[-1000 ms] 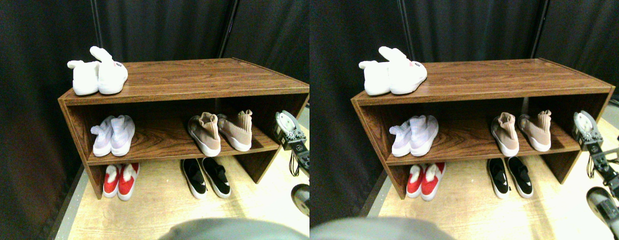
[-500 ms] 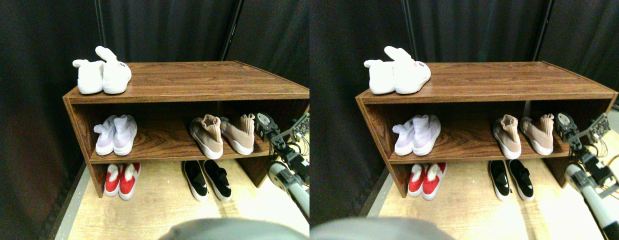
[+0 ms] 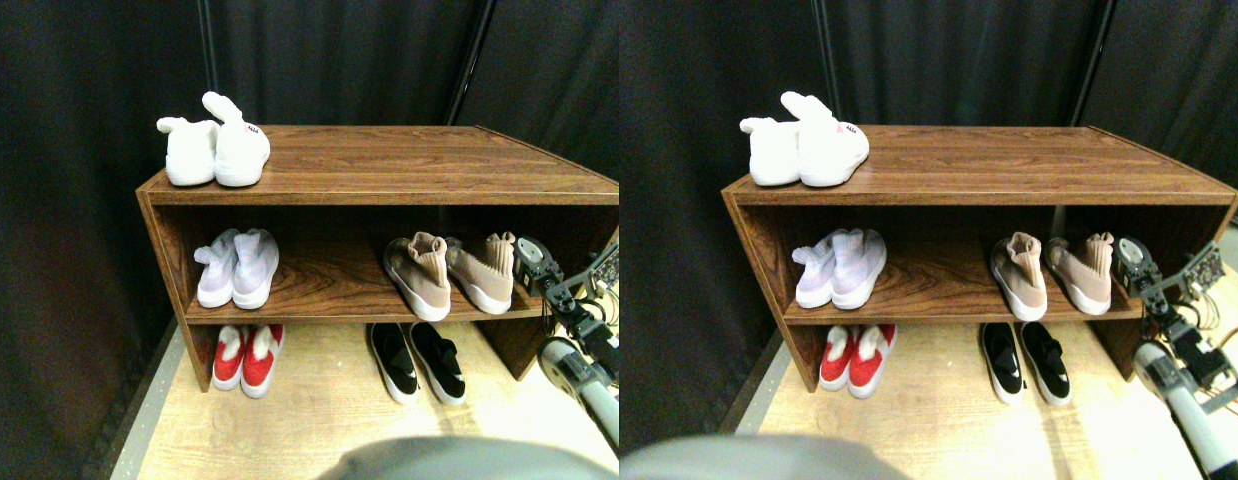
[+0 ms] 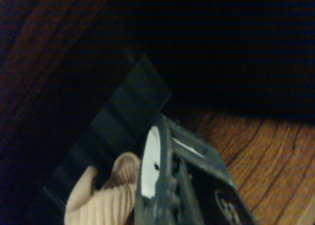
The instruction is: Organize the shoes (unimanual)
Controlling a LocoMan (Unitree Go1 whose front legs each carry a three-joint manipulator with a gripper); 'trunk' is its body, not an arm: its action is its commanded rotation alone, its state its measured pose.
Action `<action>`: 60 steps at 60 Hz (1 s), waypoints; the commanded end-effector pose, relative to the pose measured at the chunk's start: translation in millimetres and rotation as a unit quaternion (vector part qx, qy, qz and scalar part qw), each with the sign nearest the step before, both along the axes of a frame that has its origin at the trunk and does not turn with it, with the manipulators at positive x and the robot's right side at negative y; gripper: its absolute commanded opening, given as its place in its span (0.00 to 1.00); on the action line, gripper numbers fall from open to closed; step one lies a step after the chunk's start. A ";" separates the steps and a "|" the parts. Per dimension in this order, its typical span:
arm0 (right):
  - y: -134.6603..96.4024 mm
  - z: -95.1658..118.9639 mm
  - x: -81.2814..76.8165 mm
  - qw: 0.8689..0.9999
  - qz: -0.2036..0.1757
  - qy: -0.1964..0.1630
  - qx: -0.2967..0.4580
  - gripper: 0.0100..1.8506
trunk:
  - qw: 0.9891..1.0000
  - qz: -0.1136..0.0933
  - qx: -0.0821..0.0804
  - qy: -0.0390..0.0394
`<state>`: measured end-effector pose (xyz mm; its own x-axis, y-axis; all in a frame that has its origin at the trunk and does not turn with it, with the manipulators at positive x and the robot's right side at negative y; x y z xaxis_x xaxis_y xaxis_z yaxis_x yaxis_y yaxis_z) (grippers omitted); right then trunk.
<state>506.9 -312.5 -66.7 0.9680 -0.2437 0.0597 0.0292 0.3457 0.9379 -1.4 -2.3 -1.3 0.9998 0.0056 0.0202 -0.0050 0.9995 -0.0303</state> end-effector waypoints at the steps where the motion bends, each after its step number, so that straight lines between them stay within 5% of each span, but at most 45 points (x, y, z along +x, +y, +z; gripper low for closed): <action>1: 6.4 5.0 -0.1 0.999 0.017 -0.020 0.021 0.03 | 1.000 0.011 -0.008 0.009; 60: 35.7 -6.3 1.3 0.995 0.097 0.009 0.000 0.03 | 0.999 0.026 -0.016 0.013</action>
<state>508.9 -281.9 -83.3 0.9976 -0.0679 -0.0117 0.0335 0.3293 0.9436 -2.0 -2.5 -1.3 0.9990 0.0440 0.0075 -0.0436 0.9977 -0.0528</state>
